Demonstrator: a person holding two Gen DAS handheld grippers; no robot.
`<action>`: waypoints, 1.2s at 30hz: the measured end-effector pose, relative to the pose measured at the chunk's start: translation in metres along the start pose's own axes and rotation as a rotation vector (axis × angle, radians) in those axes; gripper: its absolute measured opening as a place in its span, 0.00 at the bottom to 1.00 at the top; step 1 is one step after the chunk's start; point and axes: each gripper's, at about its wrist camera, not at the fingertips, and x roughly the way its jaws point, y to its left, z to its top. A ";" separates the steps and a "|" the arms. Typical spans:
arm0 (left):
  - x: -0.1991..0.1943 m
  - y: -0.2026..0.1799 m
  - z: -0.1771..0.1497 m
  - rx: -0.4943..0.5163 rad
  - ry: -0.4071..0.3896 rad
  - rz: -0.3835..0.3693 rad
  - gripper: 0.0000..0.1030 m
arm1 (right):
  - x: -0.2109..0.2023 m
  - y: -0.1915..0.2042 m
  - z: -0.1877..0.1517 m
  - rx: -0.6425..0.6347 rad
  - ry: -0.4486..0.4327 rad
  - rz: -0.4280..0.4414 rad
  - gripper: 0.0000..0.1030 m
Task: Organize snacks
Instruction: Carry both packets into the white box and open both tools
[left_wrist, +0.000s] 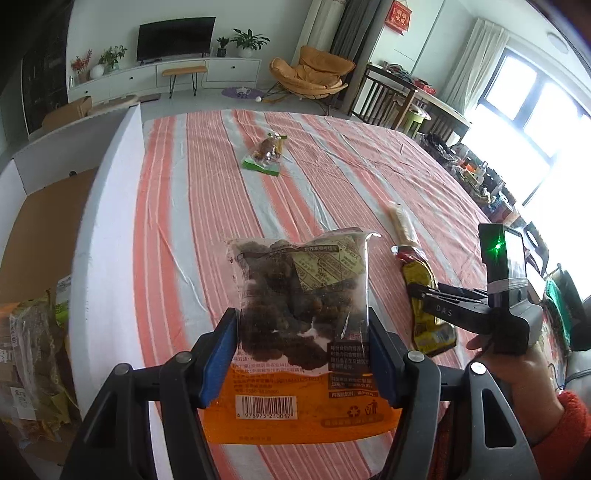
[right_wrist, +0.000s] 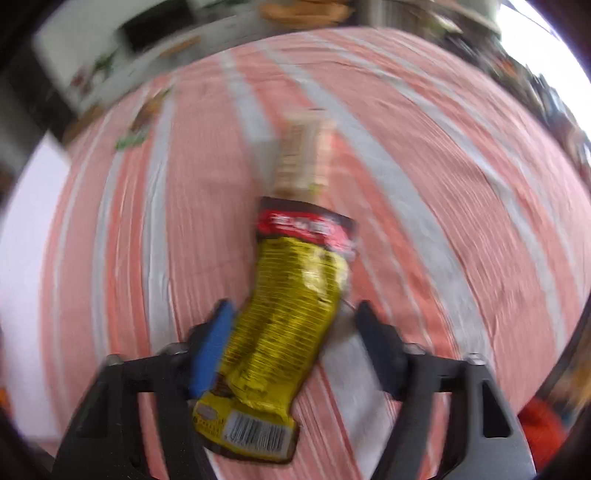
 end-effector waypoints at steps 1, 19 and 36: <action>-0.002 0.000 0.000 0.004 -0.005 -0.002 0.62 | -0.002 0.002 0.000 -0.016 -0.016 0.006 0.29; -0.153 0.175 -0.001 -0.274 -0.207 0.362 0.70 | -0.158 0.150 0.047 -0.109 -0.099 0.931 0.27; -0.096 0.073 0.004 -0.112 -0.140 0.112 0.98 | -0.062 0.118 0.011 -0.230 -0.233 0.257 0.71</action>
